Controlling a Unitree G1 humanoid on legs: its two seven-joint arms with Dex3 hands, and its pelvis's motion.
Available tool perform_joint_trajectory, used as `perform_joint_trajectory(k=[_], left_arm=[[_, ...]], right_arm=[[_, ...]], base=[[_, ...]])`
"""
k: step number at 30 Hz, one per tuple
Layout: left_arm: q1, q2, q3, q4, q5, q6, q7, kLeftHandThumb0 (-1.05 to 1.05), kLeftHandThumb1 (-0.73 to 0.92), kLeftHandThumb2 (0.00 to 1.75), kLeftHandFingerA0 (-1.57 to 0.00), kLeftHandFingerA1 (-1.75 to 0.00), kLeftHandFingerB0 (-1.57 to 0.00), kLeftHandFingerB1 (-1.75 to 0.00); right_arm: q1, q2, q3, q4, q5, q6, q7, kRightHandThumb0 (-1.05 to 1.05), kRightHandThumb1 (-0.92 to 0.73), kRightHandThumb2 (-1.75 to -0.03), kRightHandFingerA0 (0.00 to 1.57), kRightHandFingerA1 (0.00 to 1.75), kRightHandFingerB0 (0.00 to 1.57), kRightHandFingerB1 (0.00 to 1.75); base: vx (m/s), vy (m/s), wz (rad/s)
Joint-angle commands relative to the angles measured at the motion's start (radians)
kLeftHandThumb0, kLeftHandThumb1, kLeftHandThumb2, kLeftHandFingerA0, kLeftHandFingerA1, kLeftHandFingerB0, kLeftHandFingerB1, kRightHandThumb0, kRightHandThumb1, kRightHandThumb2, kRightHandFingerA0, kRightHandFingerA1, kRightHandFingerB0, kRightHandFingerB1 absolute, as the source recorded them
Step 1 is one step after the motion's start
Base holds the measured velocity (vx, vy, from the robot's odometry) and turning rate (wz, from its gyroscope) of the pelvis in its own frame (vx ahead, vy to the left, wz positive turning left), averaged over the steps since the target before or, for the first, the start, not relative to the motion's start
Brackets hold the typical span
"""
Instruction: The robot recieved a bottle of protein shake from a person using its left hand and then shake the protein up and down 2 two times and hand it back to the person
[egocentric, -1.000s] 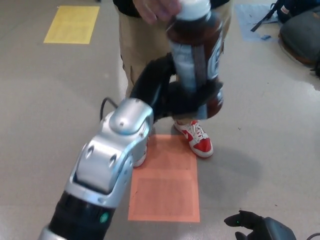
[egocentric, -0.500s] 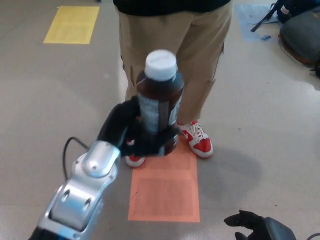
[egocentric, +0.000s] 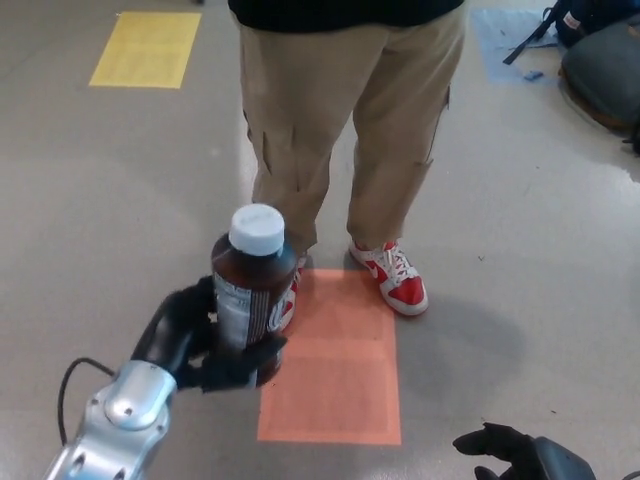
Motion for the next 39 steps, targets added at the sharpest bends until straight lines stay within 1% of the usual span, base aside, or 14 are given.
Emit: perform_joint_trajectory(k=[1, 2, 6, 7, 12, 14, 18, 23, 27, 29, 32, 34, 36, 39], left_arm=[[-0.253, -0.016, 0.21, -0.328, -0.158, 0.113, 0.01, -0.25, 0.85, 0.65, -1.08, -0.85, -0.66, -1.01], [-0.278, -0.019, 0.225, -0.345, -0.166, 0.116, 0.01, -0.24, 0.84, 0.65, -1.17, -0.75, -0.67, -0.97], [-0.14, -0.081, 0.188, -0.232, -0.134, 0.105, -0.02, -0.13, 0.84, 0.65, -1.11, -0.87, -0.69, -0.97], [-0.038, -0.087, 0.136, -0.06, -0.099, 0.051, -0.06, -0.23, 0.85, 0.65, -1.13, -0.75, -0.67, -1.0], [0.146, -0.078, -0.056, 0.312, 0.08, -0.101, -0.019, -0.22, 0.83, 0.64, -1.12, -0.88, -0.73, -0.99], [0.12, -0.07, -0.065, 0.272, 0.073, -0.08, -0.032, -0.28, 0.85, 0.65, -1.12, -0.88, -0.71, -0.93], [-0.075, -0.056, 0.074, -0.02, -0.062, 0.048, -0.061, -0.26, 0.84, 0.65, -1.12, -0.94, -0.66, -0.96], [-0.345, -0.059, 0.242, -0.331, -0.185, 0.258, -0.015, -0.22, 0.83, 0.64, -1.07, -1.01, -0.73, -1.0], [-0.171, -0.108, 0.194, -0.267, -0.161, 0.176, -0.054, -0.14, 0.85, 0.65, -1.04, -1.09, -0.71, -0.99], [-0.002, -0.105, 0.081, -0.096, -0.06, 0.141, -0.066, -0.2, 0.84, 0.65, -1.12, -0.92, -0.71, -0.93], [0.155, -0.074, -0.069, 0.179, 0.065, -0.029, -0.052, -0.21, 0.84, 0.64, -1.13, -0.87, -0.73, -0.94], [0.162, -0.064, -0.102, 0.215, 0.08, -0.049, -0.052, -0.27, 0.86, 0.65, -1.08, -0.92, -0.68, -1.04], [0.11, -0.054, -0.077, 0.151, 0.05, -0.024, -0.07, -0.27, 0.86, 0.65, -1.11, -0.92, -0.7, -0.96], [-0.037, -0.054, 0.026, -0.04, -0.036, 0.075, -0.084, -0.25, 0.86, 0.65, -1.1, -0.96, -0.67, -0.99]], right_arm=[[-0.005, -0.014, 0.004, 0.004, -0.011, 0.007, -0.009, -0.2, -0.78, -0.63, 0.94, 0.64, 0.81, 0.46], [-0.001, -0.01, 0.005, 0.005, -0.012, 0.009, -0.011, -0.2, -0.76, -0.63, 0.91, 0.66, 0.82, 0.45], [0.026, -0.002, 0.001, 0.005, -0.001, -0.002, -0.004, -0.19, -0.76, -0.64, 0.89, 0.56, 0.8, 0.45], [0.028, 0.003, 0.001, 0.004, -0.001, -0.008, -0.008, -0.19, -0.77, -0.65, 0.93, 0.54, 0.8, 0.46], [0.021, -0.007, -0.006, 0.003, 0.004, -0.017, -0.008, -0.2, -0.79, -0.64, 0.92, 0.75, 0.8, 0.45], [0.019, -0.015, -0.01, 0.001, 0.007, -0.018, -0.008, -0.2, -0.77, -0.65, 0.94, 0.54, 0.79, 0.46], [0.01, -0.017, -0.016, 0.001, 0.008, -0.013, -0.002, -0.22, -0.78, -0.64, 0.92, 0.72, 0.8, 0.45], [0.005, -0.009, -0.018, -0.001, 0.006, -0.001, 0.001, -0.2, -0.75, -0.64, 0.93, 0.65, 0.82, 0.46], [0.0, -0.003, -0.011, 0.002, -0.002, 0.007, -0.006, -0.2, -0.75, -0.65, 0.91, 0.77, 0.8, 0.46], [0.007, 0.003, -0.016, -0.001, 0.006, -0.005, 0.004, -0.19, -0.75, -0.65, 0.88, 0.79, 0.8, 0.46], [0.005, 0.006, -0.013, -0.001, 0.003, 0.001, 0.005, -0.21, -0.78, -0.64, 0.94, 0.63, 0.81, 0.45], [-0.007, 0.001, -0.018, 0.0, 0.006, -0.004, 0.004, -0.17, -0.77, -0.64, 0.94, 0.72, 0.81, 0.46], [-0.023, -0.003, -0.014, 0.002, -0.005, -0.001, -0.019, -0.19, -0.77, -0.63, 0.94, 0.77, 0.82, 0.46], [-0.029, -0.003, -0.018, 0.004, 0.001, 0.0, -0.013, -0.23, -0.79, -0.64, 0.92, 0.69, 0.81, 0.45]], base=[[0.0, 0.0, 0.0], [0.0, 0.0, 0.0], [0.0, 0.0, 0.0], [0.0, 0.0, 0.0], [0.0, 0.0, 0.0], [0.0, 0.0, 0.0], [0.0, 0.0, 0.03], [0.0, 0.0, 0.02], [0.0, 0.0, 0.0], [0.0, 0.0, 0.0], [0.0, 0.0, 0.03], [0.0, 0.0, 0.0], [0.0, 0.0, 0.0], [0.0, 0.0, 0.06]])
